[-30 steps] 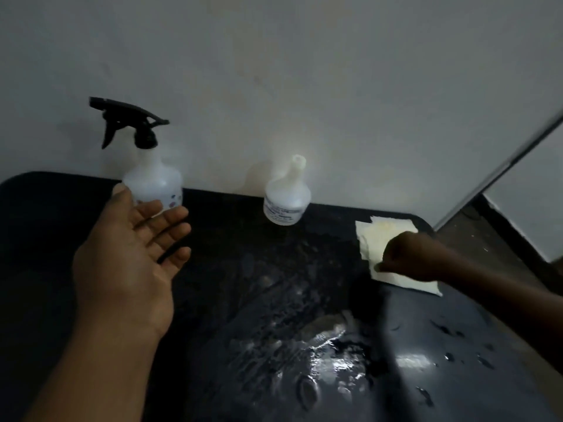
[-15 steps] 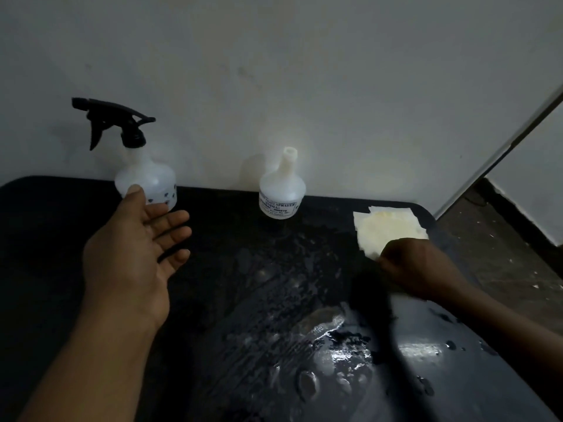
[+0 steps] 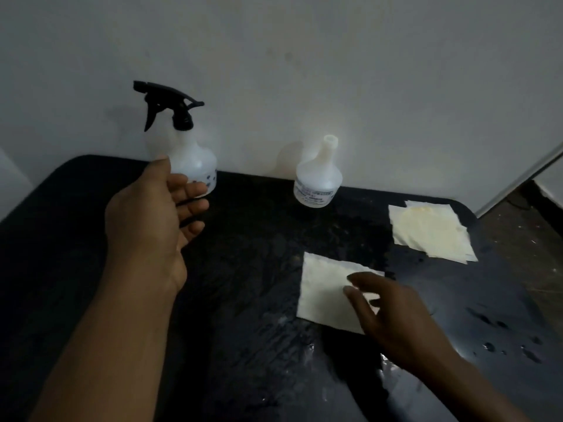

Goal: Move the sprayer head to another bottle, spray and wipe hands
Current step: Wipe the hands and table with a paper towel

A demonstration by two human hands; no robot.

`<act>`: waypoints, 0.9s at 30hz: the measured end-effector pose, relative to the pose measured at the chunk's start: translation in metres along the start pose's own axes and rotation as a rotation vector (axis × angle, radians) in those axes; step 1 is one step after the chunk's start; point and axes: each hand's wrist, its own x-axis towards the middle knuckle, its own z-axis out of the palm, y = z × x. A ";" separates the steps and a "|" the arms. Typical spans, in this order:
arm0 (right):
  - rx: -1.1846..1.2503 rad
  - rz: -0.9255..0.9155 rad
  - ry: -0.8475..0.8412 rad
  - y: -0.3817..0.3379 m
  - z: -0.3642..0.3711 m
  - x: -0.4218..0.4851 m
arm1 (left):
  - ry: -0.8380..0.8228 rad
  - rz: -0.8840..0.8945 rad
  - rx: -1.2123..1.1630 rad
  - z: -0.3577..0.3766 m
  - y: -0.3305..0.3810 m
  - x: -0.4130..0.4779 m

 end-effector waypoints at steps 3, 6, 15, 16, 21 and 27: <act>-0.155 0.020 -0.159 0.006 0.027 0.003 | -0.007 0.017 -0.023 -0.003 0.006 -0.001; -0.343 0.024 -0.283 0.008 0.053 0.019 | -0.050 0.044 0.005 -0.007 0.010 -0.003; -0.346 0.000 -0.269 -0.066 0.105 0.123 | -0.158 0.249 0.146 -0.037 0.031 0.003; -0.348 -0.040 -0.287 -0.083 0.115 0.130 | -0.169 0.251 0.086 -0.039 0.035 0.003; -0.355 -0.364 -0.446 -0.190 0.171 0.111 | 0.003 0.253 -0.092 -0.047 0.046 0.000; -0.302 -0.840 -0.526 -0.206 0.187 0.038 | 0.116 0.287 -0.191 -0.056 0.050 0.000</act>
